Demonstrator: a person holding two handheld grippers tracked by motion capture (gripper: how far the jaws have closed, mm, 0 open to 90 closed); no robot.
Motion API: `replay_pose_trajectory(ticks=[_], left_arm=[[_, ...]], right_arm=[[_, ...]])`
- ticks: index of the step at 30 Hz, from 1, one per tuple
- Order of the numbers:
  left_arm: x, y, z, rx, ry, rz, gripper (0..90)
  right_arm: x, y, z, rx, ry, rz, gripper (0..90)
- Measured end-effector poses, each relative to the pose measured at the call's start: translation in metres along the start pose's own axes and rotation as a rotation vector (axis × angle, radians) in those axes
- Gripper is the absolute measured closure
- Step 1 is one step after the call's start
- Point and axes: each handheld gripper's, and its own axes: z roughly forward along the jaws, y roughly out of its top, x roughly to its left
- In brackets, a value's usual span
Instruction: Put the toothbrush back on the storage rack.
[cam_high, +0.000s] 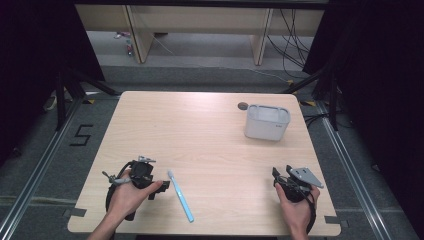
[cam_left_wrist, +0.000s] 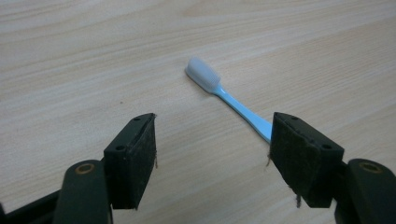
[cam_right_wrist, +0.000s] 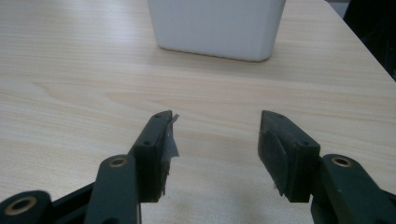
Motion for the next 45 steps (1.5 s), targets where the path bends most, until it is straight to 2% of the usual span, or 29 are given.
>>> replay_pose_trajectory(ticks=[1,3,5,6,7,8,9,10,11,14,15,17,19,20,21,22,25,28,30,33,36,37,38,39,41,42,43,44,45], left_arm=[[-0.001,0.002,0.001,0.016,0.010,0.004,30.8],[-0.003,0.007,0.002,0.037,-0.001,-0.021,30.5],[-0.005,0.011,0.003,0.050,0.002,-0.021,30.5],[-0.006,0.012,0.005,0.050,-0.002,-0.030,30.5],[-0.006,0.014,0.006,0.066,0.003,-0.024,30.5],[-0.007,0.016,0.007,0.078,0.003,-0.022,30.5],[-0.008,0.017,0.008,0.094,-0.001,-0.032,30.6],[-0.009,0.018,0.010,0.102,0.000,-0.032,30.7],[-0.009,0.018,0.012,0.112,0.001,-0.036,30.7],[-0.010,0.019,0.020,0.140,0.002,-0.032,30.7],[-0.011,0.019,0.022,0.150,0.003,-0.027,30.7],[-0.012,0.020,0.025,0.170,0.005,-0.016,30.7],[-0.013,0.021,0.025,0.173,0.008,-0.014,30.7],[-0.014,0.022,0.026,0.167,0.007,-0.014,30.7],[-0.015,0.023,0.026,0.174,0.011,-0.011,30.7],[-0.016,0.023,0.027,0.171,0.006,-0.012,30.7],[-0.018,0.025,0.028,0.184,0.002,-0.007,30.7],[-0.020,0.025,0.031,0.183,0.000,-0.005,30.7],[-0.022,0.025,0.031,0.188,-0.005,0.001,30.7],[-0.025,0.025,0.032,0.196,-0.006,0.008,30.7],[-0.026,0.025,0.033,0.208,-0.011,0.012,30.7],[-0.026,0.024,0.033,0.213,-0.006,0.017,30.8],[-0.026,0.024,0.034,0.216,-0.009,0.018,31.0],[-0.026,0.024,0.034,0.220,-0.009,0.019,31.0],[-0.027,0.025,0.034,0.220,-0.011,0.016,31.0],[-0.027,0.025,0.034,0.225,-0.014,0.023,31.0],[-0.027,0.026,0.035,0.223,-0.018,0.023,31.0],[-0.027,0.027,0.035,0.224,-0.020,0.021,31.0],[-0.028,0.027,0.035,0.221,-0.018,0.019,30.9]], right_arm=[[-0.001,0.001,-0.001,0.012,-0.010,-0.003,46.1],[-0.002,0.000,-0.001,0.014,-0.016,-0.003,46.0],[0.001,0.000,-0.002,0.023,-0.017,0.022,45.7],[-0.001,0.000,0.000,0.002,-0.006,0.006,45.7],[0.001,0.000,-0.001,0.009,-0.007,0.027,45.7],[-0.001,0.001,-0.002,0.011,-0.017,-0.013,45.7],[-0.002,0.001,-0.002,0.012,-0.019,-0.018,45.7],[0.003,0.000,-0.003,0.032,-0.017,0.034,45.7],[-0.001,0.001,-0.002,0.016,-0.022,-0.016,45.6],[0.001,0.000,-0.001,0.018,-0.005,0.020,45.7],[0.004,0.000,-0.001,0.025,-0.012,0.049,45.7],[0.002,0.000,0.000,0.014,-0.010,0.024,45.7],[0.001,0.000,0.000,0.016,-0.013,0.019,45.6],[-0.002,0.001,-0.001,0.023,-0.018,-0.016,45.6],[-0.002,0.001,-0.001,0.017,-0.019,-0.013,45.6],[0.002,0.000,-0.001,0.022,-0.007,0.035,45.6],[0.001,0.000,0.000,0.026,-0.015,0.018,45.6],[0.002,0.000,0.000,0.017,-0.009,0.042,45.4],[0.002,0.001,-0.001,0.035,-0.008,0.047,45.3],[0.001,0.001,0.000,0.024,-0.012,0.024,45.2],[0.001,0.001,-0.001,0.039,-0.017,0.017,45.2],[-0.001,0.001,-0.001,0.039,-0.009,-0.003,45.2],[-0.001,0.001,0.001,0.031,0.001,0.005,45.2],[0.001,0.001,-0.001,0.049,-0.008,0.024,45.1],[-0.001,0.001,0.001,0.034,-0.013,-0.008,45.0],[-0.002,0.002,-0.001,0.055,-0.025,-0.020,45.0],[-0.001,0.001,0.002,0.039,0.001,0.001,45.0],[0.003,0.002,0.000,0.084,-0.022,0.048,45.0],[0.001,0.002,0.001,0.084,-0.011,0.022,44.8]])
